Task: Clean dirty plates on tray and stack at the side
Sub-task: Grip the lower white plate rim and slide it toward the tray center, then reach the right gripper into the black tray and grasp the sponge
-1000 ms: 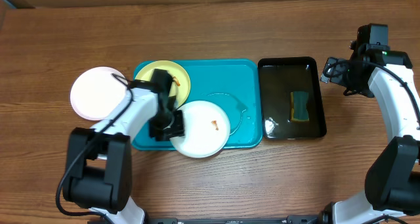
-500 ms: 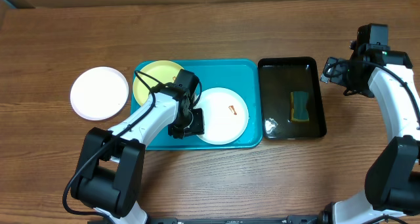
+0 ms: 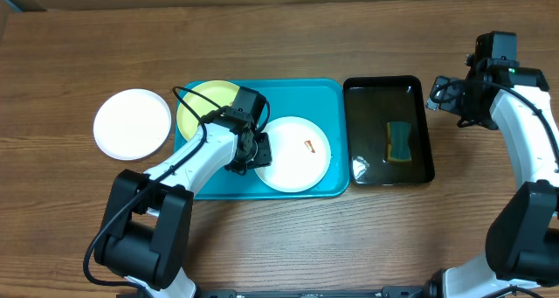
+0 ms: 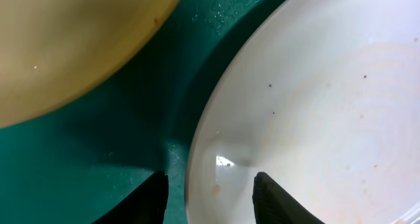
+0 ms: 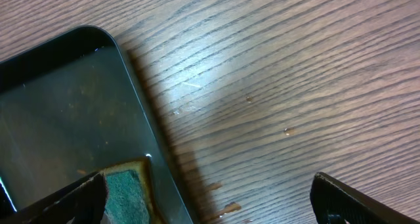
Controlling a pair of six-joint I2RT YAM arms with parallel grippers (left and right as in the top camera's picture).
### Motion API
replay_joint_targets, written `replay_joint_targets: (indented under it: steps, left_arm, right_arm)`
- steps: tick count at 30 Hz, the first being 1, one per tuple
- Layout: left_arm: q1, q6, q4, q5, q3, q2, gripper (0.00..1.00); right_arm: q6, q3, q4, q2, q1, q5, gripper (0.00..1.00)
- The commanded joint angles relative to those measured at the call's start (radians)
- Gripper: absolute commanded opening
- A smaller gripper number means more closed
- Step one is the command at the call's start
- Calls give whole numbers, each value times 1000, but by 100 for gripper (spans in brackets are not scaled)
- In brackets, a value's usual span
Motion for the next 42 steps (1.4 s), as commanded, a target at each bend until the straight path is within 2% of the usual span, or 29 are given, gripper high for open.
replay_joint_targets:
  steps: [1,5,7,9,12,14,18,23,29,37,42]
  left_arm:
    - [3,-17,8,-49,-13,-22,43]
    - [3,-24,32,-87,-37,-22,38]
    - [3,-29,39,-110,-40,-22,26]
    - [3,-50,45,-132,-41,-22,21]
    - [5,-73,45,-148,-41,-22,19]
    - [6,-93,45,-152,-41,-22,15]
    - [5,-160,45,-152,-41,-22,7]
    - [6,-177,40,-151,-41,-22,9]
    - [5,-177,21,-151,-41,-22,11]
    - [5,-173,2,-151,-41,-22,13]
    - [5,-172,-3,-151,-41,-22,12]
  right_arm:
    - [7,23,11,-21,-2,-19,100]
    - [7,23,-10,-21,-1,-283,100]
    - [5,23,-13,-21,-1,-372,100]
    - [-21,23,-26,-21,-1,-434,100]
    - [-57,-5,-16,-20,10,-450,100]
    - [-79,-26,-17,-20,21,-424,100]
    - [-34,-55,-26,-19,48,-364,100]
    - [-30,-57,-48,-19,132,-252,90]
    - [86,-58,-77,-18,266,102,91]
    - [91,-147,-30,-17,307,97,85]
    - [109,-278,110,-17,307,68,84]
